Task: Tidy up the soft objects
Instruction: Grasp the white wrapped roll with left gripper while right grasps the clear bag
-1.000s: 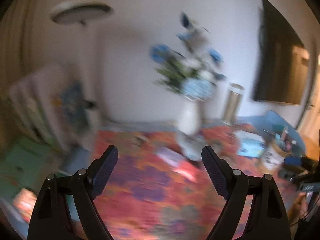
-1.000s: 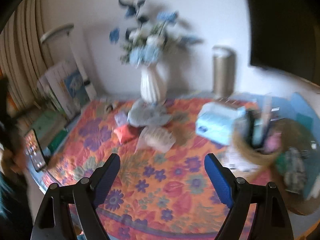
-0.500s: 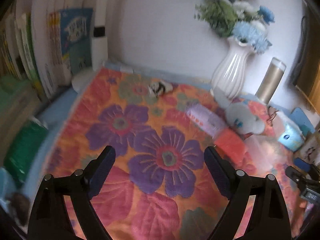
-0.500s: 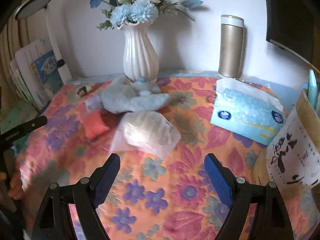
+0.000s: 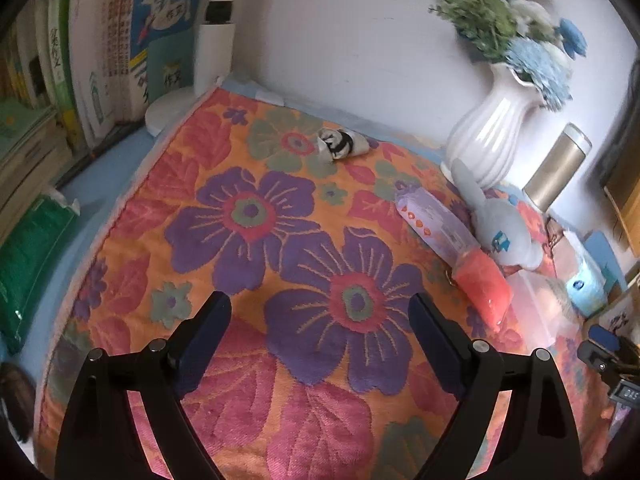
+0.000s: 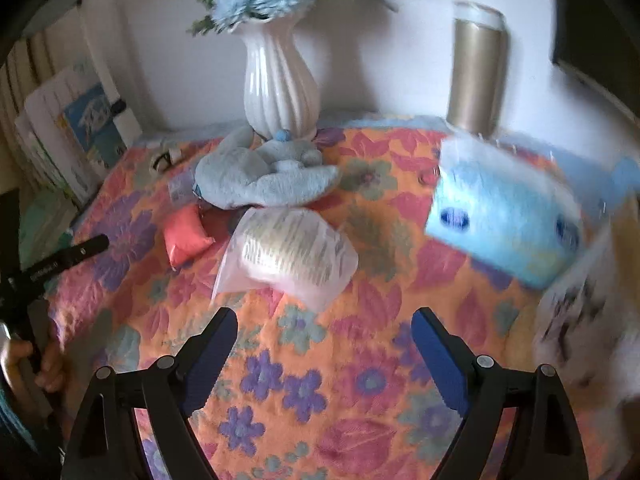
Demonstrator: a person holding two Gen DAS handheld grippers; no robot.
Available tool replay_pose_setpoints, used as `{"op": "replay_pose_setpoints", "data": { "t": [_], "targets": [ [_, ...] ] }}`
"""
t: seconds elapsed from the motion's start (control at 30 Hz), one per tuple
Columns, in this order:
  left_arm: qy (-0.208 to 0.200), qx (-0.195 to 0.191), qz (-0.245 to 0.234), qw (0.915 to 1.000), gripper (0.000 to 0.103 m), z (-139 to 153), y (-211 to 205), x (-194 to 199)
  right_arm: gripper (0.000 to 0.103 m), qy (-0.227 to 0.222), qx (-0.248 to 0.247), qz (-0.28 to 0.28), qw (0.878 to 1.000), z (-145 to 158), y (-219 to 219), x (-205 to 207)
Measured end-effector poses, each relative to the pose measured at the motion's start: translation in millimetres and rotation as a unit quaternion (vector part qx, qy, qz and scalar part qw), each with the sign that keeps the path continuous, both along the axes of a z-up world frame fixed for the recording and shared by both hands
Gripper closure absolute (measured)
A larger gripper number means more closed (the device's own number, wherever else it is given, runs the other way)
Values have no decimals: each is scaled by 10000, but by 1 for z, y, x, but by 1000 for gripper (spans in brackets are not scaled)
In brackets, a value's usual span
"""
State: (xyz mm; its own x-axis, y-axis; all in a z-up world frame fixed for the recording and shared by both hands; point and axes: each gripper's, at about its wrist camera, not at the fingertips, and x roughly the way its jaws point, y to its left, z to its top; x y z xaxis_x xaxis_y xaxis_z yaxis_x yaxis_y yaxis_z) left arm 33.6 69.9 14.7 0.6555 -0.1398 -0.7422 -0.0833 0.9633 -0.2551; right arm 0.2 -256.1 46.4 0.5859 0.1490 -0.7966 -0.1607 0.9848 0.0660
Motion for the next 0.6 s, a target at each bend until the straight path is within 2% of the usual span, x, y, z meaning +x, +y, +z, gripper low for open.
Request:
{"op": "replay_pose_setpoints", "data": {
  "t": [0.1,0.17,0.23,0.37,0.5,0.6],
  "targets": [
    [172,131,-29,9998,13,18,0,12,15,-39,-352,289,9990,2,6,18],
    [211,389,-117,9990,13,30,-4,29,15,5,-276,521,9983,-2,11,30],
    [80,488,-236,9985,13,36,-5,53,15,3,-123,640,9979,-8,14,42],
    [-18,426,-270,9987,14,20,-3,103,15,-123,404,944,9946,-17,20,53],
    [65,283,-315,9991,14,2,-6,140,15,105,533,1158,9918,-33,28,59],
    [58,395,-451,9982,15,-5,-16,157,15,65,607,1235,9905,-32,29,59]
  ]
}}
